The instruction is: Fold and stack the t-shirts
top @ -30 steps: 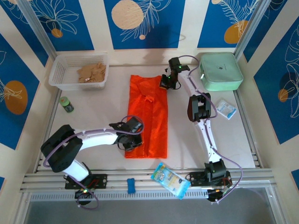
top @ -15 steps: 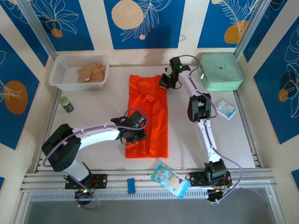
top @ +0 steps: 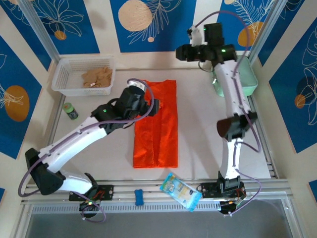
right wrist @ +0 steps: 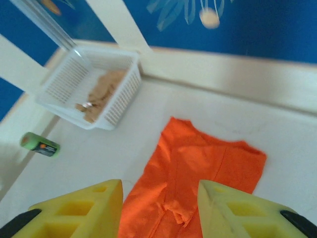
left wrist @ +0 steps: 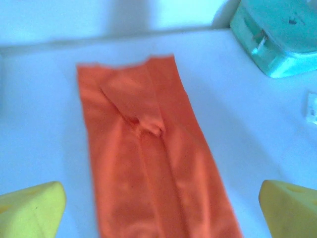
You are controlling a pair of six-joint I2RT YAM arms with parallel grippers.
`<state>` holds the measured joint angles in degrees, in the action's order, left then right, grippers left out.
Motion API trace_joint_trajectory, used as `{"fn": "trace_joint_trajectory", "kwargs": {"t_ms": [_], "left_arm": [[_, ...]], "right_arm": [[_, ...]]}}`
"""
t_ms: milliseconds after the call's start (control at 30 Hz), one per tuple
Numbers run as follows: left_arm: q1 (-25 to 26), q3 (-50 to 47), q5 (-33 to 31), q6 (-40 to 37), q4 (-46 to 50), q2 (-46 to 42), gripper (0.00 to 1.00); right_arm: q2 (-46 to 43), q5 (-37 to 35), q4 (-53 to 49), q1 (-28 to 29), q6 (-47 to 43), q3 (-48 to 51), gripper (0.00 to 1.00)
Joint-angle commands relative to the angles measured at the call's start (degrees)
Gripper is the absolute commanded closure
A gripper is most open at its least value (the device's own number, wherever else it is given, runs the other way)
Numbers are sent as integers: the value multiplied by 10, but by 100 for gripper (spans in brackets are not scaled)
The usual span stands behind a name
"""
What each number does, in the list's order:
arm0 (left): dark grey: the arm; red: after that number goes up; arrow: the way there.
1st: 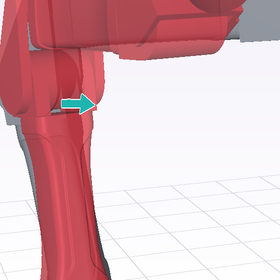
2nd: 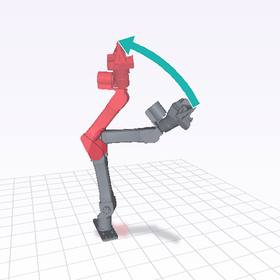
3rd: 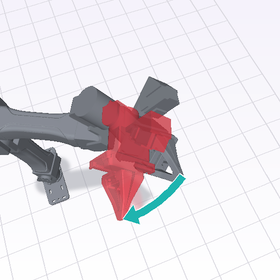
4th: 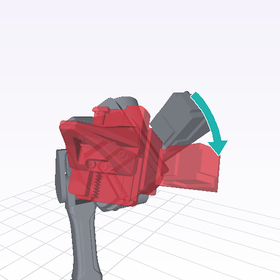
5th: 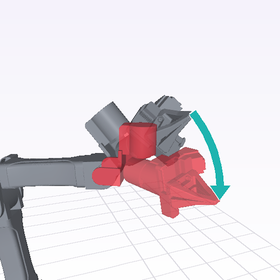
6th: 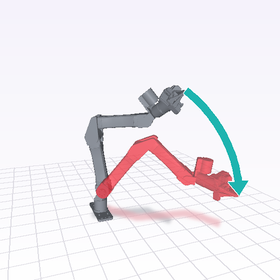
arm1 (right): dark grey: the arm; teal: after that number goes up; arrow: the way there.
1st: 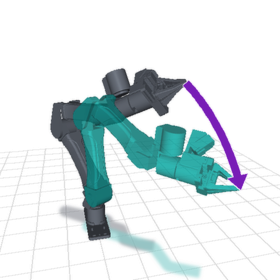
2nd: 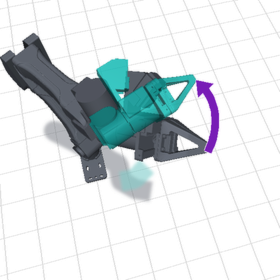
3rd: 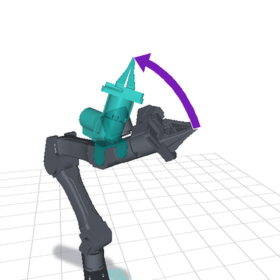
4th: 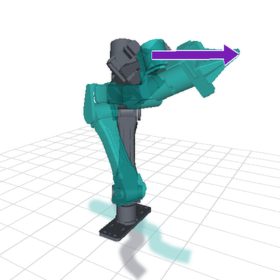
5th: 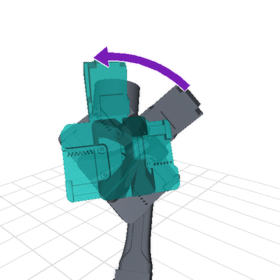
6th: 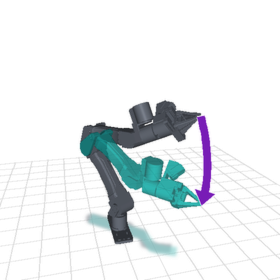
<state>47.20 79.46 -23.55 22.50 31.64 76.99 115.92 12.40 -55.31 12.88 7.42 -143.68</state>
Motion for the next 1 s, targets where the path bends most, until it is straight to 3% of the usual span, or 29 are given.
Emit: {"fn": "trace_joint_trajectory", "kwargs": {"t_ms": [0,167,267,500,667,833,967], "left_arm": [[-11,0,-63,-203,-71,-31,1],[-11,-74,-21,-388,-209,-99,1],[-11,-126,47,-486,-252,-150,1],[-10,-227,183,-698,-175,-274,1],[-10,-246,202,-774,-49,-309,0],[-9,-238,271,-820,116,-301,0],[-3,-253,310,-846,195,-289,1]], "right_arm": [[-94,-6,3,1,-65,98,52],[-278,57,93,1,-127,300,34],[-378,104,92,22,-254,414,25],[-590,-60,18,191,-655,712,11],[-609,-92,-25,240,-640,779,11],[-590,-167,-40,322,-645,847,11],[-563,-202,-34,378,-664,890,14]]}}
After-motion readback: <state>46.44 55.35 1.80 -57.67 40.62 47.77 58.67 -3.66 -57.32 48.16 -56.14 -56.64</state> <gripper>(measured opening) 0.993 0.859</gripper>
